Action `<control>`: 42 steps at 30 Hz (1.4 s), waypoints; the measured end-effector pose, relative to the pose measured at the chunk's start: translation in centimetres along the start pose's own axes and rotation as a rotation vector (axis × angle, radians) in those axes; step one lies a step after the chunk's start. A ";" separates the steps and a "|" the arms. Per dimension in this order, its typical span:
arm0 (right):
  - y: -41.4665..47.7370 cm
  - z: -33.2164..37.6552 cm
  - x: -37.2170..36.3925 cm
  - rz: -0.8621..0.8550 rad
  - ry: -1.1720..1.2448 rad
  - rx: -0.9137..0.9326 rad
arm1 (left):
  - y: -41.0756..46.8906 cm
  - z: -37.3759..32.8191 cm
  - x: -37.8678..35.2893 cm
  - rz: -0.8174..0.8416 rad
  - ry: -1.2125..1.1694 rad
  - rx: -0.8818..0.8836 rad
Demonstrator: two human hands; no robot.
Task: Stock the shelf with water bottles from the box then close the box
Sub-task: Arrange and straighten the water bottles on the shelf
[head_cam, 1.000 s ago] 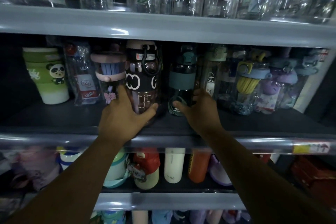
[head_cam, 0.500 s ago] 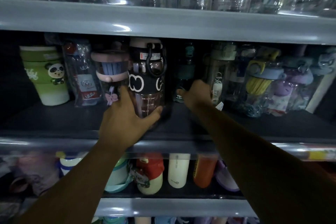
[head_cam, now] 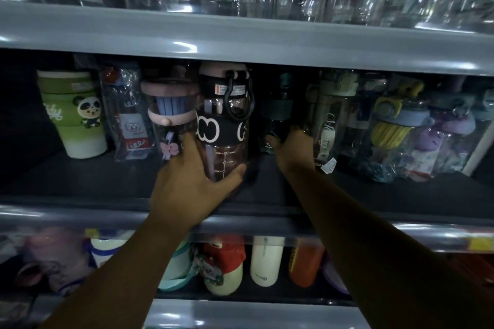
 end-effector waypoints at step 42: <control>-5.8 5.2 6.7 -0.037 0.290 0.205 | 0.0 -0.5 -0.8 0.116 0.185 -0.205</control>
Point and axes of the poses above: each hand's wrist, its own y-axis towards the middle knuckle, its own x-axis out of the back of the hand, z = x × y, the point moved 5 cm from there along y, towards the middle knuckle, and after that the axes turned 14 degrees about x, right-handed, at the moved point
